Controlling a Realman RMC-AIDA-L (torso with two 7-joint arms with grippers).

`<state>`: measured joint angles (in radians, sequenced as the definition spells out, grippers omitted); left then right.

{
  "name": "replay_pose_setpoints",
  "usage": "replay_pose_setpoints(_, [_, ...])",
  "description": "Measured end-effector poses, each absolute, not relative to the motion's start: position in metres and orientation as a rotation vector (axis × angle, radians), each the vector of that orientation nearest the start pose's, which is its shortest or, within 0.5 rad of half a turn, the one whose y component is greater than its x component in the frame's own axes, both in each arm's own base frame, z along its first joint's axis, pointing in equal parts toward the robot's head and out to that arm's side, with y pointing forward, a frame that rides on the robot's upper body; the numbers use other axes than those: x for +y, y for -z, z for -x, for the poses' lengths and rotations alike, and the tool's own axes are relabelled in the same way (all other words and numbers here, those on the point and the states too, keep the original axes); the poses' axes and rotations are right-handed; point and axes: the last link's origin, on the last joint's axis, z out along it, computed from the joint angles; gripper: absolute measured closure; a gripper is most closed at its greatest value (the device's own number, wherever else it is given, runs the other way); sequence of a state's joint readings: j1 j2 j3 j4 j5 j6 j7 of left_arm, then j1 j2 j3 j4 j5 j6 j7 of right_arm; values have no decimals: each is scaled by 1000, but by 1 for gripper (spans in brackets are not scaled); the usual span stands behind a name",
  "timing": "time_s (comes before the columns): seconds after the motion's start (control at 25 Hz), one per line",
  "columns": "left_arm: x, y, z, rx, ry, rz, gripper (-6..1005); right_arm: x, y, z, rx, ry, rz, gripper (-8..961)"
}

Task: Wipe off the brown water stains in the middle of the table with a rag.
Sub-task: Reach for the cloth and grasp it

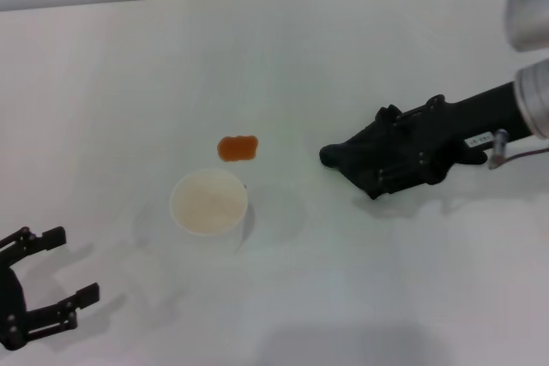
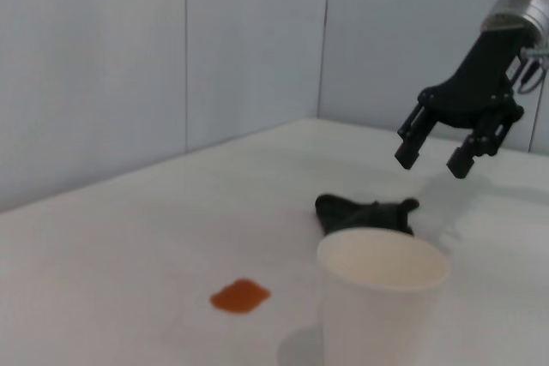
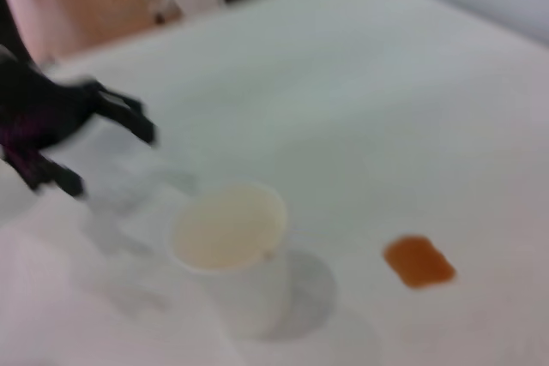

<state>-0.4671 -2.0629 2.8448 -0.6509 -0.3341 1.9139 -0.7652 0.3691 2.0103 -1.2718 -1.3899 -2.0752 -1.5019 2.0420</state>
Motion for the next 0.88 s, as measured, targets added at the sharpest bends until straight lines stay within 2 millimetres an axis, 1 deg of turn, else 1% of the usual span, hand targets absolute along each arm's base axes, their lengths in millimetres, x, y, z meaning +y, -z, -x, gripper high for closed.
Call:
replay_pose_setpoints(0.2, [226,-40,352,-451,596,2647,125,340,-21,-186,620,120,2804,321])
replay_pose_setpoints(0.36, [234,-50,349,-472,605,2653,125,348,-12,-173,608,237,2795,321])
replay_pose_setpoints(0.6, [243,-61,343,-482,576,2673,125,356,-6,-157,575,319,2781,321])
replay_pose_setpoints(0.88, [254,-66,335,-495,521,2716,125,363,-2,-148,524,405,2766,322])
